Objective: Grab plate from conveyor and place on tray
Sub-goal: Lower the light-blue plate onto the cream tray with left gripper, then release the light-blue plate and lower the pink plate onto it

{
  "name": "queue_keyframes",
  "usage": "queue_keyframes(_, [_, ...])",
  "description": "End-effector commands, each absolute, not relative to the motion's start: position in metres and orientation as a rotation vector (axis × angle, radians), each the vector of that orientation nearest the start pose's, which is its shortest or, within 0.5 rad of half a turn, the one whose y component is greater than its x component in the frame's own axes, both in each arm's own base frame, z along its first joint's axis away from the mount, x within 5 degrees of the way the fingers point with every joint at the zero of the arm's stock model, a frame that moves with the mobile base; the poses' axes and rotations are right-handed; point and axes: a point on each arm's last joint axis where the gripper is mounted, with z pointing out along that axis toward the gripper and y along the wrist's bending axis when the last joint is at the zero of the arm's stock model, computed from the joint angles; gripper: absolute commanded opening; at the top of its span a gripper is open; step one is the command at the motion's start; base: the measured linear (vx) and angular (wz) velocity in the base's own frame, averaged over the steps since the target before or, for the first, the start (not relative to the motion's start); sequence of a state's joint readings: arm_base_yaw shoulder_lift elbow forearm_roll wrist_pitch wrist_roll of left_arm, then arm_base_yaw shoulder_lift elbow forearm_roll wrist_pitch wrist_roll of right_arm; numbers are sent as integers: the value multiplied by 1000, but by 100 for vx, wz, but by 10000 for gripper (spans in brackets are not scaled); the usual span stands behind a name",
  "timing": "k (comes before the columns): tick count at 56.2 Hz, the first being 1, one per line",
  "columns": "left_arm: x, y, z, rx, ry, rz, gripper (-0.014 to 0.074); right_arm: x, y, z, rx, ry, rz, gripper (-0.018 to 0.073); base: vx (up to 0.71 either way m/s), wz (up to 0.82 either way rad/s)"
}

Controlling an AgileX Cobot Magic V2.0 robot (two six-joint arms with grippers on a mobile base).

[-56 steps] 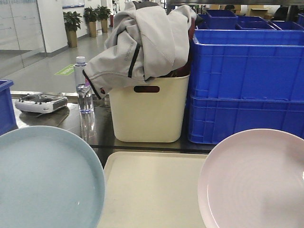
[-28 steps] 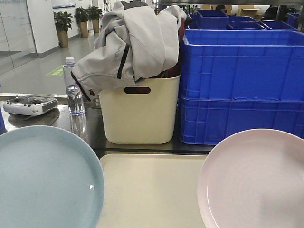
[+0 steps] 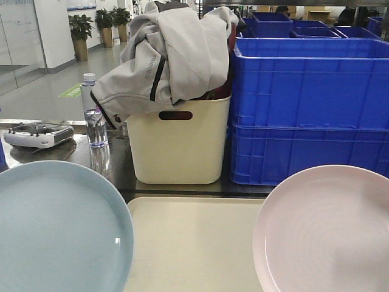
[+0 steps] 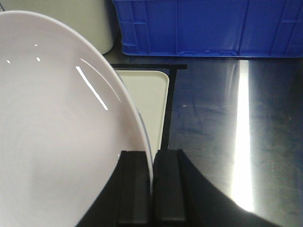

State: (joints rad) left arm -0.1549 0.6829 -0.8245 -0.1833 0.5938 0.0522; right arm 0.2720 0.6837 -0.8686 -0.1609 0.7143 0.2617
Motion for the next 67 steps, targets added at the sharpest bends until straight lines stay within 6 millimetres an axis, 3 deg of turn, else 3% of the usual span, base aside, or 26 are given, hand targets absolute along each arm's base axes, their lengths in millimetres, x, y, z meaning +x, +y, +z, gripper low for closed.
queue_keyframes(1, [127,-29,395,95,1816,-294,-6,123,24,401,-74,1860,170,-10,0,0])
queue_keyframes(16, [127,-30,396,87,1813,-308,-6,123,26,402,-42,1853,220,-10,0,0])
queue_keyframes(22, [140,-34,395,41,1799,-372,-6,122,25,410,21,1809,265,-10,0,0])
queue_keyframes(29, [175,-42,385,-21,1819,-455,-6,120,22,425,78,1730,293,-10,0,0])
queue_keyframes(39, [246,-67,363,38,1941,-549,-6,116,20,445,95,1656,296,-10,0,0])
queue_keyframes(52, [327,-127,336,144,2044,-792,14,115,19,447,102,1663,297,-10,0,0])
queue_keyframes(53, [354,-148,318,225,2085,-811,44,115,19,444,108,1685,291,-10,0,0])
queue_keyframes(61, [378,-164,298,262,2139,-855,118,115,18,443,113,1706,283,-10,0,0])
queue_keyframes(67, [385,-170,292,280,2153,-873,205,115,18,442,114,1712,282,-10,0,0])
